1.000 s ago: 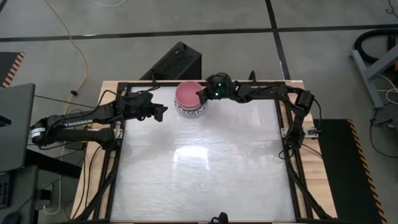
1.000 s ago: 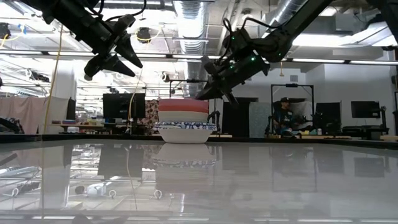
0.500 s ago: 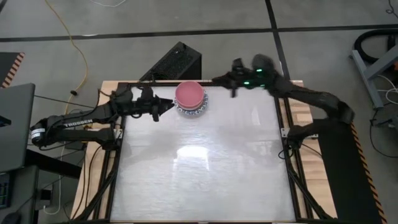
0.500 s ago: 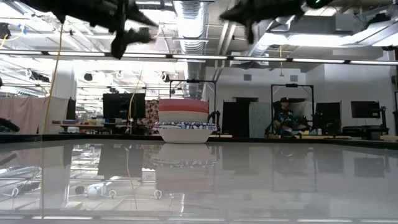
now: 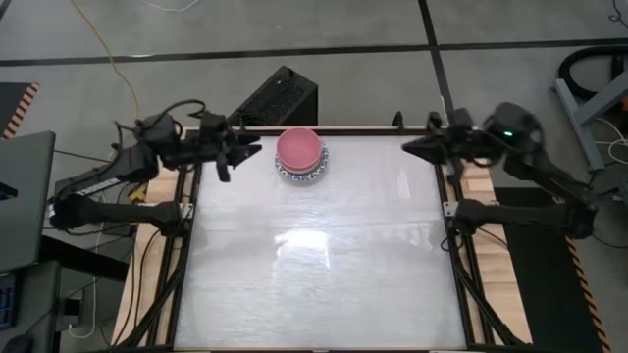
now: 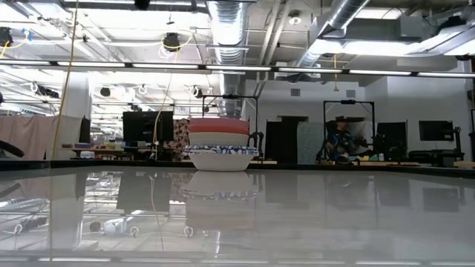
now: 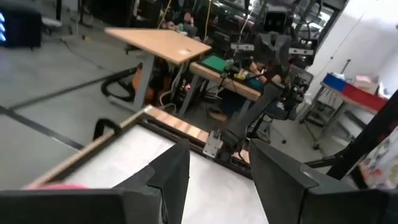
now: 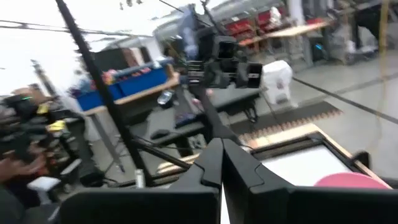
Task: Nest bowls inside each other
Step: Return to Home Position
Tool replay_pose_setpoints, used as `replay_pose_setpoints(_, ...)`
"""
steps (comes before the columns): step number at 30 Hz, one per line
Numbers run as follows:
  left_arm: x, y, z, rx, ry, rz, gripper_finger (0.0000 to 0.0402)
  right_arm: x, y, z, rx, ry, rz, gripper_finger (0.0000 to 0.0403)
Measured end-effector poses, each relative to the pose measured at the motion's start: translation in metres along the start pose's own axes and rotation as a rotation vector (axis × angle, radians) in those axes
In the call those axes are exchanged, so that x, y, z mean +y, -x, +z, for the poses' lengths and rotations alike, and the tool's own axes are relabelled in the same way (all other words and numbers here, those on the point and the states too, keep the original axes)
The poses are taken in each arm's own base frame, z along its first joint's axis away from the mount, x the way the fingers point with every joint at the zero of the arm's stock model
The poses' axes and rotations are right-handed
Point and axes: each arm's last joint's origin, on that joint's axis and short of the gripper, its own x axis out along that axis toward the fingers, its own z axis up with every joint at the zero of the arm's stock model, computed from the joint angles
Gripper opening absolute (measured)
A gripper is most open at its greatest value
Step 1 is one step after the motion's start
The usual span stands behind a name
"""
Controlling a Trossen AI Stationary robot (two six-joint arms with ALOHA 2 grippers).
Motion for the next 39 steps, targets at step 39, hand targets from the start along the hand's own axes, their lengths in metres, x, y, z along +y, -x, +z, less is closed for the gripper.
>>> replay_pose_setpoints(39,-0.045,0.006,0.012,-0.023,0.055,-0.009,0.0155,0.073,-0.024,-0.020,-0.179,-0.069,0.220,0.0025)
